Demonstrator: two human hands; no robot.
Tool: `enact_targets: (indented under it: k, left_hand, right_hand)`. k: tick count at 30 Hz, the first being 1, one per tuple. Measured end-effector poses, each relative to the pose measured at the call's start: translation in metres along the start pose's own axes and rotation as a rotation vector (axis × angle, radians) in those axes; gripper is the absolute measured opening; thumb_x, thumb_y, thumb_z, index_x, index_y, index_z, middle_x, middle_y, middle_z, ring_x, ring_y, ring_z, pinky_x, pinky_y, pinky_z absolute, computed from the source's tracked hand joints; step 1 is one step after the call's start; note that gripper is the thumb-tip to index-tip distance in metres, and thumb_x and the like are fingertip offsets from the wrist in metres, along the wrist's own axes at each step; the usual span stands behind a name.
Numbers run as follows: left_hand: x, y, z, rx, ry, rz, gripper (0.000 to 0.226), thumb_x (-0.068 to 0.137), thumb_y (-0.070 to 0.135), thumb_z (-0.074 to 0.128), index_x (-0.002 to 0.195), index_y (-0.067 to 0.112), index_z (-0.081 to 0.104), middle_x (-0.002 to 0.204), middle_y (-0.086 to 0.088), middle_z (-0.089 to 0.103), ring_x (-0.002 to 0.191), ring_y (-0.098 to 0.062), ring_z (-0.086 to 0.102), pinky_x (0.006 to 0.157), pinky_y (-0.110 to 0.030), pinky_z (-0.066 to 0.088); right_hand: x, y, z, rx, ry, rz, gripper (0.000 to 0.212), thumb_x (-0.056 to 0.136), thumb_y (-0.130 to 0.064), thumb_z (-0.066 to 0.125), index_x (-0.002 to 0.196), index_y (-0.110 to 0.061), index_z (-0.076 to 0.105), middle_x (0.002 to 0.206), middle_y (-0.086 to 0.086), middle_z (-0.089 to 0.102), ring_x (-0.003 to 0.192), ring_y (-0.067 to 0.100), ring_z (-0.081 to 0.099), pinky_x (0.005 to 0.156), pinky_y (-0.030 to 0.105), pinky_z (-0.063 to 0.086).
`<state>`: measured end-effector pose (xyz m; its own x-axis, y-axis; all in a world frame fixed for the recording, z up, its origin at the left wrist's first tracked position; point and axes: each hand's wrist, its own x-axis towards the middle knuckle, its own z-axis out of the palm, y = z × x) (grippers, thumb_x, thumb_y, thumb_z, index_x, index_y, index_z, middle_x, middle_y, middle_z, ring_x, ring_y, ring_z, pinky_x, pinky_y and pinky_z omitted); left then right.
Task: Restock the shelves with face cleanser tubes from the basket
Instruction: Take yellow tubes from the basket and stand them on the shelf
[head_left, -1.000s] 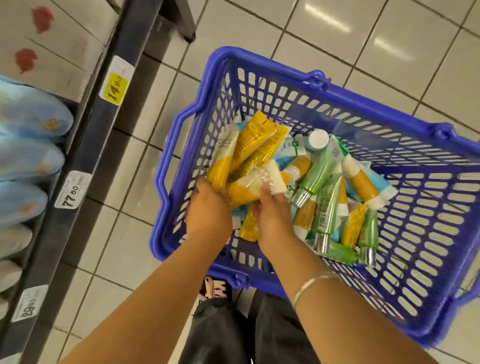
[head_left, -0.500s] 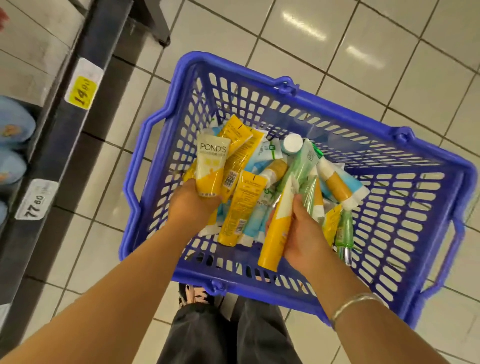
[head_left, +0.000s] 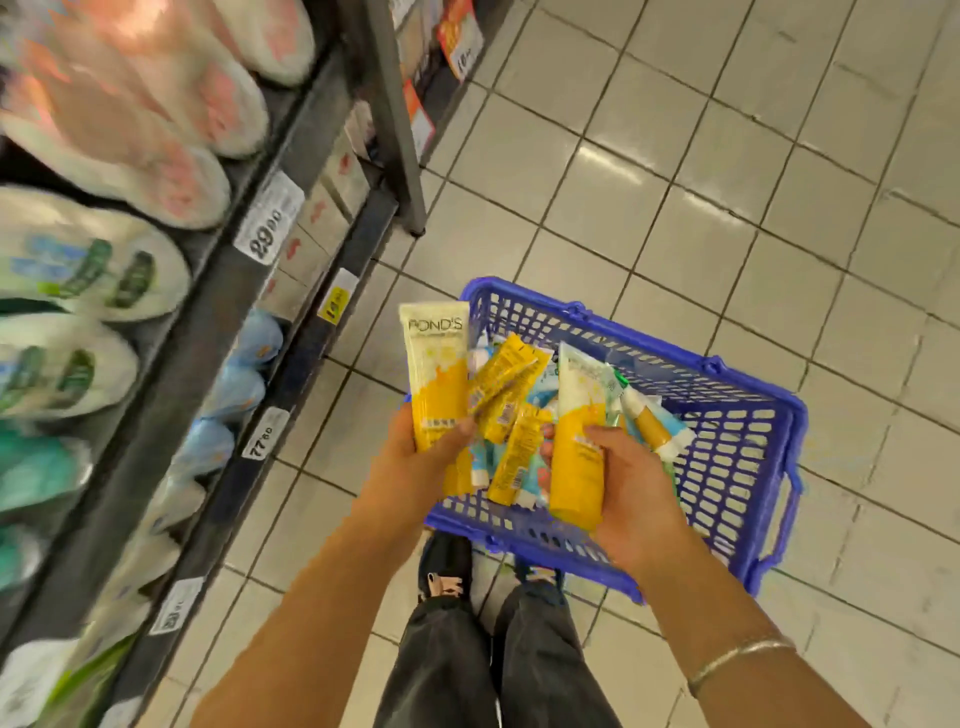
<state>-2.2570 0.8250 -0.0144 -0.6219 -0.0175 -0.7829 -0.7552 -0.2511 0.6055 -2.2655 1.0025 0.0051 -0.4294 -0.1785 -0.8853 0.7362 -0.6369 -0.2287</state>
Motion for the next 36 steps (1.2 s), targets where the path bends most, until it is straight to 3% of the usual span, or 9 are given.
enact_targets:
  k: [3, 8, 13, 17, 20, 26, 30, 34, 36]
  left_hand:
    - [-0.046, 0.047, -0.011, -0.062, -0.077, 0.059, 0.045, 0.076, 0.026, 0.063, 0.12, 0.022, 0.054, 0.111, -0.007, 0.069, 0.1, -0.028, 0.067, 0.082, -0.043, 0.055]
    - [-0.129, 0.11, -0.028, -0.137, -0.14, 0.159, 0.046, 0.075, 0.026, 0.06, 0.12, 0.022, 0.051, 0.096, 0.004, 0.073, 0.087, -0.012, 0.07, 0.064, -0.023, 0.055]
    - [-0.229, 0.148, -0.042, -0.22, -0.051, 0.306, 0.039, 0.068, 0.023, 0.064, 0.107, 0.027, 0.06, 0.085, 0.008, 0.073, 0.075, -0.006, 0.069, 0.057, -0.023, 0.054]
    - [-0.319, 0.15, -0.05, -0.309, 0.036, 0.432, 0.03, 0.067, 0.013, 0.072, 0.094, 0.021, 0.067, 0.082, -0.001, 0.07, 0.073, -0.016, 0.068, 0.058, -0.033, 0.056]
    - [-0.39, 0.144, -0.055, -0.358, 0.133, 0.541, 0.038, 0.066, 0.006, 0.073, 0.101, 0.015, 0.063, 0.087, -0.009, 0.068, 0.074, -0.023, 0.065, 0.057, -0.036, 0.056]
    - [-0.528, 0.119, -0.083, -0.419, 0.366, 0.729, 0.044, 0.054, 0.014, 0.078, 0.097, 0.012, 0.067, 0.075, -0.008, 0.07, 0.063, -0.021, 0.066, 0.053, -0.034, 0.055]
    - [-0.616, 0.105, -0.114, -0.422, 0.503, 0.86, 0.055, 0.044, 0.024, 0.092, 0.094, 0.018, 0.07, 0.084, -0.009, 0.072, 0.07, -0.02, 0.069, 0.058, -0.033, 0.056]
    - [-0.686, 0.101, -0.152, -0.434, 0.665, 0.965, 0.054, 0.057, 0.011, 0.072, 0.109, 0.017, 0.059, 0.084, -0.007, 0.073, 0.065, -0.017, 0.068, 0.052, -0.029, 0.055]
    - [-0.716, 0.101, -0.171, -0.43, 0.718, 1.013, 0.058, 0.054, 0.014, 0.076, 0.109, 0.016, 0.058, 0.084, -0.007, 0.073, 0.066, -0.016, 0.069, 0.052, -0.028, 0.055]
  right_hand:
    - [-0.042, -0.009, 0.044, -0.032, -0.093, -0.098, 0.039, 0.073, -0.021, 0.057, 0.11, -0.008, 0.056, 0.079, 0.01, 0.07, 0.064, 0.021, 0.069, 0.056, 0.033, 0.057]
    - [-0.118, -0.017, 0.107, -0.193, -0.231, -0.187, 0.042, 0.078, -0.033, 0.056, 0.119, -0.027, 0.054, 0.089, 0.007, 0.068, 0.071, 0.023, 0.069, 0.064, 0.042, 0.057]
    - [-0.198, -0.013, 0.157, -0.364, -0.38, -0.292, 0.044, 0.077, -0.032, 0.055, 0.121, -0.028, 0.052, 0.085, 0.0, 0.07, 0.073, 0.022, 0.07, 0.067, 0.041, 0.056]
    - [-0.271, 0.011, 0.188, -0.522, -0.541, -0.381, 0.036, 0.074, -0.034, 0.054, 0.107, -0.021, 0.057, 0.077, 0.002, 0.071, 0.067, 0.018, 0.069, 0.054, 0.032, 0.056]
    - [-0.325, 0.036, 0.206, -0.647, -0.682, -0.409, 0.034, 0.073, -0.034, 0.054, 0.099, -0.014, 0.059, 0.077, 0.006, 0.072, 0.067, 0.017, 0.07, 0.052, 0.029, 0.055]
    - [-0.42, 0.092, 0.245, -0.855, -1.031, -0.455, 0.022, 0.073, -0.042, 0.056, 0.091, -0.041, 0.068, 0.084, -0.004, 0.072, 0.077, 0.012, 0.069, 0.061, 0.029, 0.057]
    - [-0.479, 0.136, 0.277, -0.89, -1.24, -0.393, 0.03, 0.075, -0.037, 0.054, 0.101, -0.023, 0.06, 0.08, -0.002, 0.072, 0.073, 0.013, 0.07, 0.058, 0.027, 0.057]
    - [-0.533, 0.184, 0.307, -0.913, -1.392, -0.315, 0.058, 0.059, -0.055, 0.074, 0.103, -0.021, 0.059, 0.086, 0.003, 0.072, 0.077, 0.016, 0.07, 0.053, 0.029, 0.056]
    - [-0.553, 0.207, 0.321, -0.937, -1.442, -0.312, 0.049, 0.068, -0.05, 0.066, 0.106, -0.021, 0.058, 0.087, 0.001, 0.073, 0.079, 0.016, 0.07, 0.052, 0.025, 0.054]
